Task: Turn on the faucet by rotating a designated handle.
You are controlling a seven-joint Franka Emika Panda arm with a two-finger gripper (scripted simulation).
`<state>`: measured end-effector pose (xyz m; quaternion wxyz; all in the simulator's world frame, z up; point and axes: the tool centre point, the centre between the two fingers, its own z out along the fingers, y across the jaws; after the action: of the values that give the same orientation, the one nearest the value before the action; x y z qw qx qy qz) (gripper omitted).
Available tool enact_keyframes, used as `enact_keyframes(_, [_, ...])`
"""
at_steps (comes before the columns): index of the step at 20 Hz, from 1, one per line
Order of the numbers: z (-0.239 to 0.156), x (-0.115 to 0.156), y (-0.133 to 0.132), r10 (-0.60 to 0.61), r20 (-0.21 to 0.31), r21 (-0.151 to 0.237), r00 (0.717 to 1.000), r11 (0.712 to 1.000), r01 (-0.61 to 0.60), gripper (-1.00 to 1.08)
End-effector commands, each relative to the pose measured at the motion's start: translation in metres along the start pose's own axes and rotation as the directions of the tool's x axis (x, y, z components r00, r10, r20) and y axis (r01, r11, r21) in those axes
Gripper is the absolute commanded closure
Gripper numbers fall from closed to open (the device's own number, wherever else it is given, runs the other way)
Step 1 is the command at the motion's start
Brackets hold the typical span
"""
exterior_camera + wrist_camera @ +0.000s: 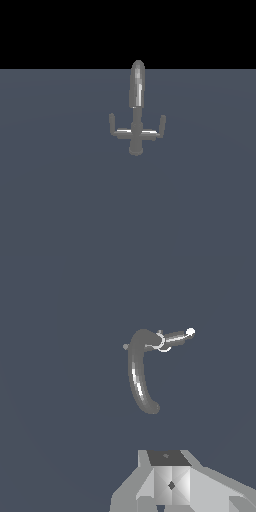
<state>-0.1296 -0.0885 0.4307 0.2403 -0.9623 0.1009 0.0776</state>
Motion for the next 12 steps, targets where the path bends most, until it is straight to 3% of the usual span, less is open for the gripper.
enact_keyframes(1, [0.005, 0.014, 0.009, 0.022, 0.018, 0.052, 1.0, 0.998, -0.023, 1.08])
enact_keyframes(12, [0.034, 0.069, 0.045, 0.1, 0.112, 0.259, 0.989, 0.958, -0.126, 1.08])
